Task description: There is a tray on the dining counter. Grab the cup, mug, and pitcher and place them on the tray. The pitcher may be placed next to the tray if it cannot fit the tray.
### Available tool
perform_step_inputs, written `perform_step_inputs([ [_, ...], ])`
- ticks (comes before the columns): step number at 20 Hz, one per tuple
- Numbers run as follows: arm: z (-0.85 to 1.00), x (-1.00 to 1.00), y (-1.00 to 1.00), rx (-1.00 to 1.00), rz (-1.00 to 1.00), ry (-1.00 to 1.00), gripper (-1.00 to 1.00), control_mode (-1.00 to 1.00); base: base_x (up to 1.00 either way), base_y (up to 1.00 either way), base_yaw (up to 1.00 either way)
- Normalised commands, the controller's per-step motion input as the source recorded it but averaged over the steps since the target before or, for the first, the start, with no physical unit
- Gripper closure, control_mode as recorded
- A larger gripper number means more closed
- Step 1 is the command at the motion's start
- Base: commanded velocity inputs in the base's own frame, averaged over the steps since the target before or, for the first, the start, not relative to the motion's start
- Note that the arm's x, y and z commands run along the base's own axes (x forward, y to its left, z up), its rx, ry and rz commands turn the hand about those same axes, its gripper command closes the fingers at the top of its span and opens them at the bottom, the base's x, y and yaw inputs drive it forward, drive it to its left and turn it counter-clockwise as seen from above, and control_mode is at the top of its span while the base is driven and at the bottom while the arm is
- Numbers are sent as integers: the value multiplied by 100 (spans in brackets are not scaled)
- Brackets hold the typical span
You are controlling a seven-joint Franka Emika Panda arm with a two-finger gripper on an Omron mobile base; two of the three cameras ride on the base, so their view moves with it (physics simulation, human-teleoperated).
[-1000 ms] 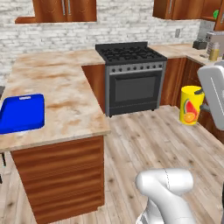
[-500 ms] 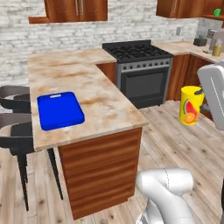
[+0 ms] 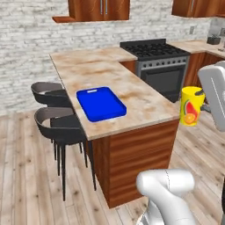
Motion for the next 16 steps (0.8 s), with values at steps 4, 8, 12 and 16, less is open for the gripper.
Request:
perform_step_inputs([
  [4, 0, 0, 0, 0, 0, 0, 100, 100, 37, 80, 0],
  [8, 0, 0, 0, 0, 0, 0, 100, 100, 44, 61, 0],
  [12, 0, 0, 0, 0, 0, 0, 100, 100, 60, 11, 0],
  [16, 0, 0, 0, 0, 0, 0, 100, 100, 34, -16, 3],
])
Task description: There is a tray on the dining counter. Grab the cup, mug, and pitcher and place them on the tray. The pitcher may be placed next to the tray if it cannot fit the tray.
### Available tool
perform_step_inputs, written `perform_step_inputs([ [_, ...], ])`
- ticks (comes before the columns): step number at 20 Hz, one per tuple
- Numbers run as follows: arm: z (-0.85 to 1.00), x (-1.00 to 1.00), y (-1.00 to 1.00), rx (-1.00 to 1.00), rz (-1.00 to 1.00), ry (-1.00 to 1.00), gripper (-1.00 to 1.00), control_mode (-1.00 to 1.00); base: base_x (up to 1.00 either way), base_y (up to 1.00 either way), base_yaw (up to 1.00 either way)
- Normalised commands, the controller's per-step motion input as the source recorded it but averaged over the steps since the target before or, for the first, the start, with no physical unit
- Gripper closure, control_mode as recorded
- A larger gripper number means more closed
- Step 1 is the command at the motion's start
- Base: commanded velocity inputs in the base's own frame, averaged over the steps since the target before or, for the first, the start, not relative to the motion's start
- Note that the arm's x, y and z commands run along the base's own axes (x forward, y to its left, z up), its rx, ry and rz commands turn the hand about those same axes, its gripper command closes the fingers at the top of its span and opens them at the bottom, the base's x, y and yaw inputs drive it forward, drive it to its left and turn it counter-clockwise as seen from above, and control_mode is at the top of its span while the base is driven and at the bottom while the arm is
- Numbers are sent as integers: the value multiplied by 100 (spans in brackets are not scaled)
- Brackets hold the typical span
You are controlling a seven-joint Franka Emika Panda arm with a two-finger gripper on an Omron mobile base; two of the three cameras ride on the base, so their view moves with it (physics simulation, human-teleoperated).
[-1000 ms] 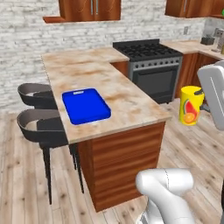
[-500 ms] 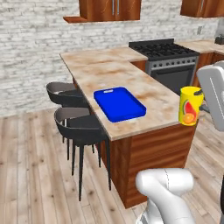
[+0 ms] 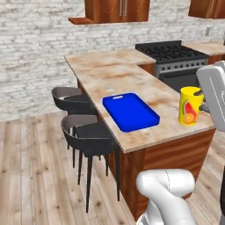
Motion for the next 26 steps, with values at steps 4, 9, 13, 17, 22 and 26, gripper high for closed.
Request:
perform_step_inputs([
  [4, 0, 0, 0, 0, 0, 0, 100, 100, 21, -46, 11],
  [9, 0, 0, 0, 0, 0, 0, 100, 100, 36, -35, 9],
  [13, 0, 0, 0, 0, 0, 0, 100, 100, 56, -7, 1],
  [17, 0, 0, 0, 0, 0, 0, 100, 100, 65, 0, 0],
  [22, 0, 0, 0, 0, 0, 0, 100, 100, 33, -17, 8],
  [26, 0, 0, 0, 0, 0, 0, 100, 100, 11, -24, 15],
])
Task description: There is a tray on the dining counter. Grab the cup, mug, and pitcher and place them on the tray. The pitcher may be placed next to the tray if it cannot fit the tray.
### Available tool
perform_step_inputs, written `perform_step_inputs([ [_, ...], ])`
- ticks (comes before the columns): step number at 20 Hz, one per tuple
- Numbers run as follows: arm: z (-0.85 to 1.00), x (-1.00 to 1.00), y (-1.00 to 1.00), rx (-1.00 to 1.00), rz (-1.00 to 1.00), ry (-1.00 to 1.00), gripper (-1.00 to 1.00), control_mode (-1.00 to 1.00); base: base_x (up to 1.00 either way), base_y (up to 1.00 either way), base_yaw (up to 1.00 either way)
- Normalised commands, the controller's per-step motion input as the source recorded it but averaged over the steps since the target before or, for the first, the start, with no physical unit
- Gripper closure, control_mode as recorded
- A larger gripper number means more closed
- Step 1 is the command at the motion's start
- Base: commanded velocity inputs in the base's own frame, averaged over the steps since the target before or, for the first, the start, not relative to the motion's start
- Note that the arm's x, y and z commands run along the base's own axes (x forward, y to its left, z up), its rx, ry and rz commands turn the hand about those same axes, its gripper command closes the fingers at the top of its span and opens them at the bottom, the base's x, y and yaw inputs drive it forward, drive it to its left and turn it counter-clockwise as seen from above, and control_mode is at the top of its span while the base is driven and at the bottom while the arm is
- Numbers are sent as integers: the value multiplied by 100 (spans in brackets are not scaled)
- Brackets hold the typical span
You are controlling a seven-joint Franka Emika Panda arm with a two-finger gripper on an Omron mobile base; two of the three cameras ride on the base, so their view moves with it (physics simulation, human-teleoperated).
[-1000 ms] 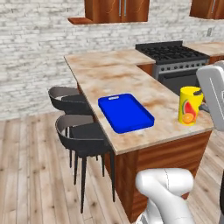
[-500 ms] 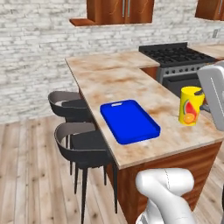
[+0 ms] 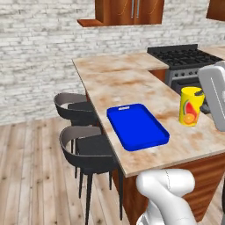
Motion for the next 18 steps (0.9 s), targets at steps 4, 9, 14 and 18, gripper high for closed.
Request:
perform_step_inputs([
  [4, 0, 0, 0, 0, 0, 0, 100, 100, 17, -8, 10],
  [9, 0, 0, 0, 0, 0, 0, 100, 100, 4, 0, 3],
  [14, -1, 40, 0, 0, 0, 0, 100, -100, 0, 0, 0],
  [18, -9, 63, 0, 0, 0, 0, 100, -100, 0, 0, 0],
])
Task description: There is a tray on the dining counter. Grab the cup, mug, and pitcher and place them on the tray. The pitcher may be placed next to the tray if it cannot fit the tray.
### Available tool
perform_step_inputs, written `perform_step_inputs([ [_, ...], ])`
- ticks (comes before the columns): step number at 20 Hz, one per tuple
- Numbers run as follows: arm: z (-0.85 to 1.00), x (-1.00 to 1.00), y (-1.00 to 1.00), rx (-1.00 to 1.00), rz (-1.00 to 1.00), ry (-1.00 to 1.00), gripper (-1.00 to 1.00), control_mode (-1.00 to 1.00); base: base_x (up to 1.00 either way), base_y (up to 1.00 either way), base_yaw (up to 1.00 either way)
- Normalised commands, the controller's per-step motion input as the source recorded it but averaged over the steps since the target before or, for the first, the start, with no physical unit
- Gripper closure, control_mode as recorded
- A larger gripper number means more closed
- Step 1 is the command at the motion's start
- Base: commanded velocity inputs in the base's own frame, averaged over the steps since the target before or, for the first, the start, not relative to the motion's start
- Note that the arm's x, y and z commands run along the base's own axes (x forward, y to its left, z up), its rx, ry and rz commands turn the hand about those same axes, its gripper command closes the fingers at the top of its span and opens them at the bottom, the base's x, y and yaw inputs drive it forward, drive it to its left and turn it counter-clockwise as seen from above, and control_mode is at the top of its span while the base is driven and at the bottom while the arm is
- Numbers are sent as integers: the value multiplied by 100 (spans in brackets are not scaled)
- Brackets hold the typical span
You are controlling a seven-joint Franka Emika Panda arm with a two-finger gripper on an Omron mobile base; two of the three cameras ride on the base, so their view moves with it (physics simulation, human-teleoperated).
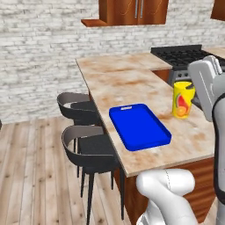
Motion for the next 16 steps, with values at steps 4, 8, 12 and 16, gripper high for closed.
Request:
perform_step_inputs([
  [4, -26, 65, 0, 0, 1, 0, 100, -100, 0, 0, 0],
  [8, -35, 64, 0, 0, 0, 0, 100, -100, 0, 0, 0],
  [12, -42, 56, 0, 0, 0, 0, 100, -100, 0, 0, 0],
  [16, -39, 50, 0, 0, 0, 0, 100, -100, 0, 0, 0],
])
